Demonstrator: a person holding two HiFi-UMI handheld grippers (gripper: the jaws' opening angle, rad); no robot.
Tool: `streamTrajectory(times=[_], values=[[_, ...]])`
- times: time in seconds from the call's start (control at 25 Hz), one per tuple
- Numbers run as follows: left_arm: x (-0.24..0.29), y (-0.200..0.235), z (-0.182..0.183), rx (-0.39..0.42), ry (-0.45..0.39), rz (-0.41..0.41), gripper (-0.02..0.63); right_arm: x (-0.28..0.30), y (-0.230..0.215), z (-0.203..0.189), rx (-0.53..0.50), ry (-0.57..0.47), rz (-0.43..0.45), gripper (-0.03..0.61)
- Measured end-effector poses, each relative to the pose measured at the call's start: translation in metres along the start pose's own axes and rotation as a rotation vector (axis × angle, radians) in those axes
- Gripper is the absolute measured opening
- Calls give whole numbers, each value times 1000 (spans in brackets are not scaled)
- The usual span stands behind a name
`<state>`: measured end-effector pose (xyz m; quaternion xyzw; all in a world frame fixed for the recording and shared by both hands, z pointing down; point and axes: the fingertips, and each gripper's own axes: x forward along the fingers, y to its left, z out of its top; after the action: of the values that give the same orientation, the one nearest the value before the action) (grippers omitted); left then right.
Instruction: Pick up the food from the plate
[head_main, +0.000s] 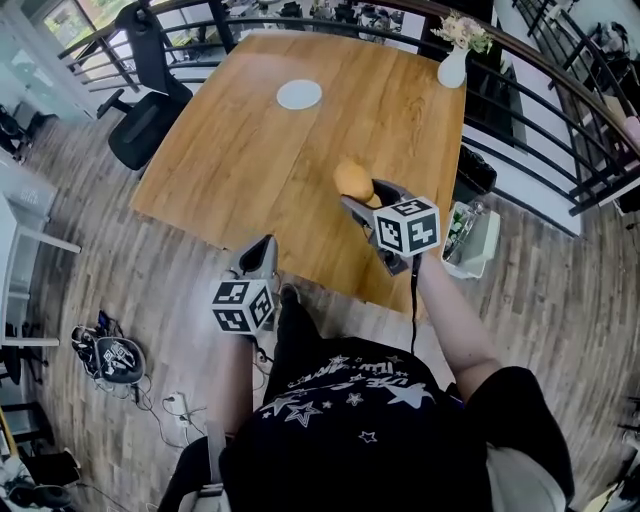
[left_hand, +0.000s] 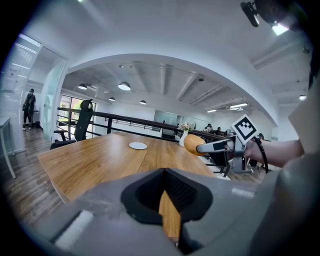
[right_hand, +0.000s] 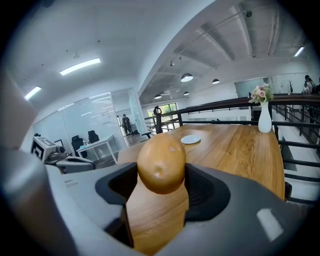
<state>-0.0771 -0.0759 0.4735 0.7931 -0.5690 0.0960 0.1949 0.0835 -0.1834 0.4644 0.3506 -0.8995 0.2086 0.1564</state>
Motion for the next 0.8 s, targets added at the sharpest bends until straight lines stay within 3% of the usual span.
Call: streamTrajectory(times=[0.44,0.8], values=[[-44,-50,-27,-11,-14,58,2,-48,10,-36,1,13,51,296],[-73,-52,-43,-46,-8,117,2,-58,21,-50,24,7,83,296]])
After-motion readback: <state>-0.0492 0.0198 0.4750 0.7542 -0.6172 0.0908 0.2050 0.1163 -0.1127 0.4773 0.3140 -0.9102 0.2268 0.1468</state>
